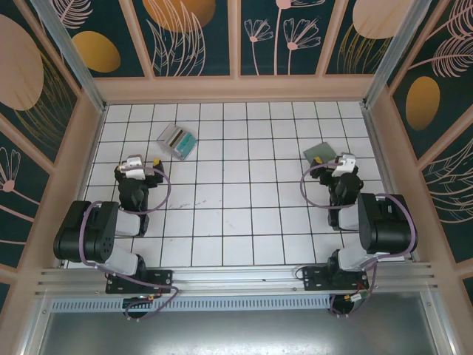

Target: Put the credit cards into the card holder

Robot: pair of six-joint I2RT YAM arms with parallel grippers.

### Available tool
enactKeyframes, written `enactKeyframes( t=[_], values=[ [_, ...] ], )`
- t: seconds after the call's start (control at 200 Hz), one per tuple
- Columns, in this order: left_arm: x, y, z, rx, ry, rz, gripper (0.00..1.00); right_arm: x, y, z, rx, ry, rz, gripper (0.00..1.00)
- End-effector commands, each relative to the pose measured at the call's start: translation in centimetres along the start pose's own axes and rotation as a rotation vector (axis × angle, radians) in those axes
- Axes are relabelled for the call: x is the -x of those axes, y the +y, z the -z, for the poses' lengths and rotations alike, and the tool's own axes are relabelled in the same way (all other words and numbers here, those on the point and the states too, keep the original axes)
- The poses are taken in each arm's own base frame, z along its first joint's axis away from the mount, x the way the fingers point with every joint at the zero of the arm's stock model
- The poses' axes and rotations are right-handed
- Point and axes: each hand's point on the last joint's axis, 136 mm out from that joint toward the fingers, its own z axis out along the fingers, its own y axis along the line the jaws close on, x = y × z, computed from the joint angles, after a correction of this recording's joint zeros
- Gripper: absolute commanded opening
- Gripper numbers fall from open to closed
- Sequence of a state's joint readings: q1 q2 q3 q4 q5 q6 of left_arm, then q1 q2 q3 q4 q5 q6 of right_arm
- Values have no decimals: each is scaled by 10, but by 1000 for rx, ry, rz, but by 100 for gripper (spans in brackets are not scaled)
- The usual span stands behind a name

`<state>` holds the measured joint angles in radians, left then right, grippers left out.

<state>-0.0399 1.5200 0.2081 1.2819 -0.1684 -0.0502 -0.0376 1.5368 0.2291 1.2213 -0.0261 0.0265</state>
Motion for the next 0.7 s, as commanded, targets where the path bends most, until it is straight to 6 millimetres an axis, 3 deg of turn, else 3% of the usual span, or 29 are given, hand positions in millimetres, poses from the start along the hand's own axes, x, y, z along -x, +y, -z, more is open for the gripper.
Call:
enactKeyframes(
  t=[0.0, 0.696],
  values=[
    [10, 3, -3, 15, -32, 18, 99, 6, 3, -3, 24, -16, 14, 99],
    [11, 6, -3, 31, -35, 23, 99, 9, -2, -3, -7, -24, 4, 99]
  ],
)
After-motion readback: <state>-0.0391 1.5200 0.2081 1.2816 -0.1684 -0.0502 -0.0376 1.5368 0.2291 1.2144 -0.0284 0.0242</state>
